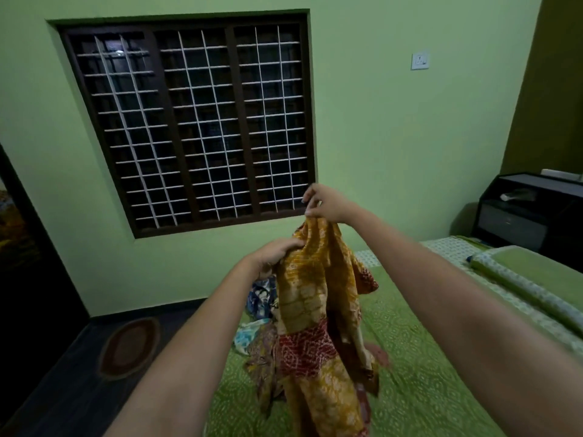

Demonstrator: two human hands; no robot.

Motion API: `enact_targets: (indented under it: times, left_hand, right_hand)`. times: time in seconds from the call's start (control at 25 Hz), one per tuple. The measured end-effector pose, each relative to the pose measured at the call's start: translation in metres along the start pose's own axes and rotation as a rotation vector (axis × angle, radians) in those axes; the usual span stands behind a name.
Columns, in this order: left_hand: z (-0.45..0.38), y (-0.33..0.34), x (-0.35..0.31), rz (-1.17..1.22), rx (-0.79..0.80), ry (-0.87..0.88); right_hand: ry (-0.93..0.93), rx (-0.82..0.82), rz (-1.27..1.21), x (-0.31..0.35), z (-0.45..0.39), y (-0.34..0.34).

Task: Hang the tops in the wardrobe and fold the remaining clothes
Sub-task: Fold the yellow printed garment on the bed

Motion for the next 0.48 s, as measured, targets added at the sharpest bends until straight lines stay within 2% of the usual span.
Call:
enact_targets:
  times: [0.12, 0.2, 0.28, 0.36, 0.44, 0.48]
  left_hand:
    - [-0.020, 0.006, -0.018, 0.037, -0.227, 0.102]
    - [-0.028, 0.005, -0.019, 0.155, -0.332, 0.112]
    - [-0.031, 0.004, -0.021, 0.300, -0.356, 0.100]
    - [-0.032, 0.006, -0.029, 0.399, -0.328, 0.128]
    - [-0.031, 0.006, -0.038, 0.447, -0.299, 0.167]
    - [-0.029, 0.004, -0.041, 0.461, -0.291, 0.187]
  right_hand:
    - [0.172, -0.276, 0.080, -0.056, 0.022, 0.020]
    - [0.335, -0.425, -0.048, -0.097, 0.052, 0.036]
    - [0.618, -0.435, -0.166, -0.156, 0.086, 0.066]
    - [0.901, -0.240, -0.257, -0.206, 0.124, 0.112]
    - [1.047, 0.055, -0.620, -0.220, 0.154, 0.168]
    - [1.069, 0.151, -0.838, -0.217, 0.162, 0.189]
Point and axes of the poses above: each hand's wrist, its own z-axis away from the middle knuckle, its own y-axis out of the palm, x = y × z, the point moved 7 cm from there along -z, towards the middle knuckle
